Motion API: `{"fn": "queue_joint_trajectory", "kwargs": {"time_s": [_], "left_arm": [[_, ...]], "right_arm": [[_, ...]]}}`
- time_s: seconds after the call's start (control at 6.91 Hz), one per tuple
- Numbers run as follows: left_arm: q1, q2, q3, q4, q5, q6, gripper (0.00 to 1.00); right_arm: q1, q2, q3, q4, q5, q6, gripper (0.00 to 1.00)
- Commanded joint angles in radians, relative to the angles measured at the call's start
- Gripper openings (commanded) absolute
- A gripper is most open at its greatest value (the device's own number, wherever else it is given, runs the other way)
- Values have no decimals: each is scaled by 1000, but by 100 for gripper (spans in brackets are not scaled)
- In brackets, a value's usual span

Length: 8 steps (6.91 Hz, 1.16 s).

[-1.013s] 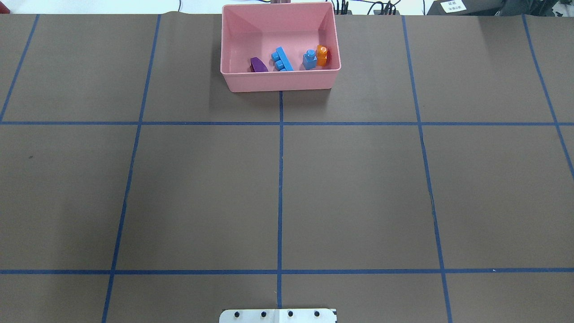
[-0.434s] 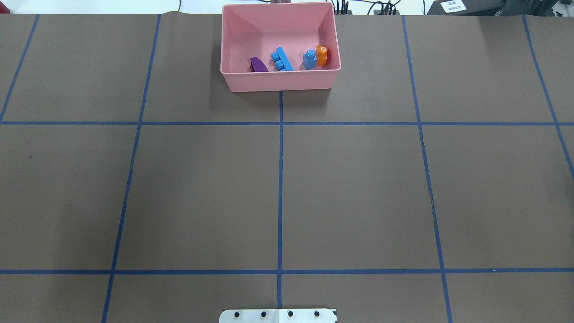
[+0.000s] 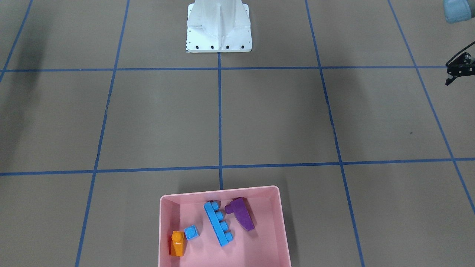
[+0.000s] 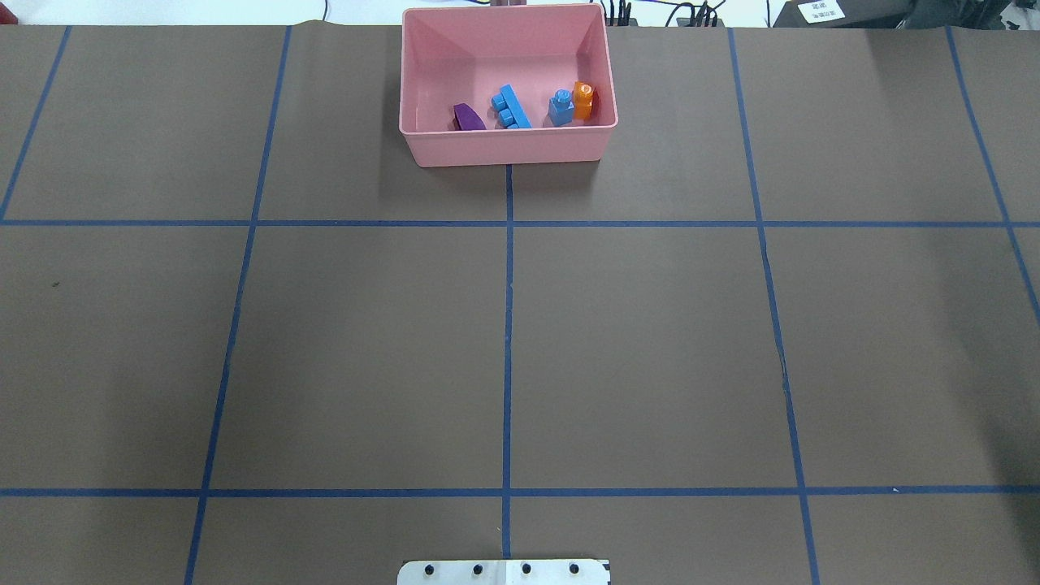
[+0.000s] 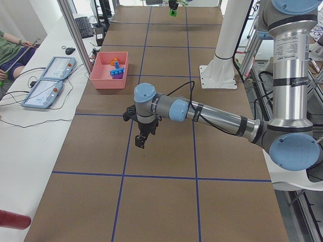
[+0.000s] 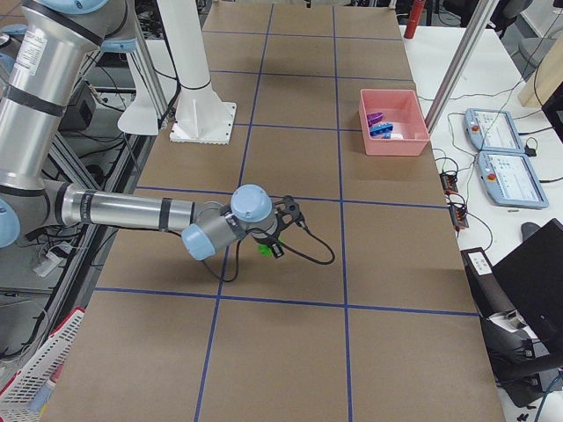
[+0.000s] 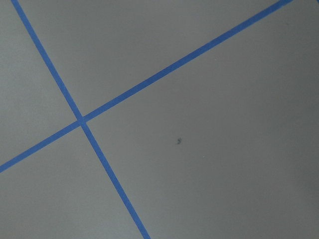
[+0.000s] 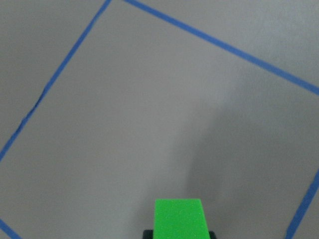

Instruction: Put all blocks into box

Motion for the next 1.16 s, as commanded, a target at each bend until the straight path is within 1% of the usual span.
{"fn": "queue_joint_trajectory", "kwargs": {"time_s": [0.0,0.14,0.29,0.43,0.58,0.72,0.87,1.01], "left_arm": [[1,0,8,-5,-20,-2,100],[0,0,6,-5,-28,-2,100],[1,0,11,-5,-28,-2,100],[3,-4,17,-6,-29,-2,100],[3,-6,17,-6,-29,-2,100],[3,-7,19,-6,-29,-3,100],[4,-12,17,-11,-29,-49,100],[4,-17,17,-12,-43,-72,100]], "right_arm": [[-3,250,13,-221,7,120,0],[-20,367,8,-316,5,173,0],[-35,461,-1,-396,-2,204,0],[-73,551,-21,-456,-4,252,0],[-120,693,-39,-594,-19,334,0],[-168,818,-76,-696,-68,350,0],[-209,945,-176,-734,-111,406,0],[-239,1089,-331,-734,-114,457,0]]}}
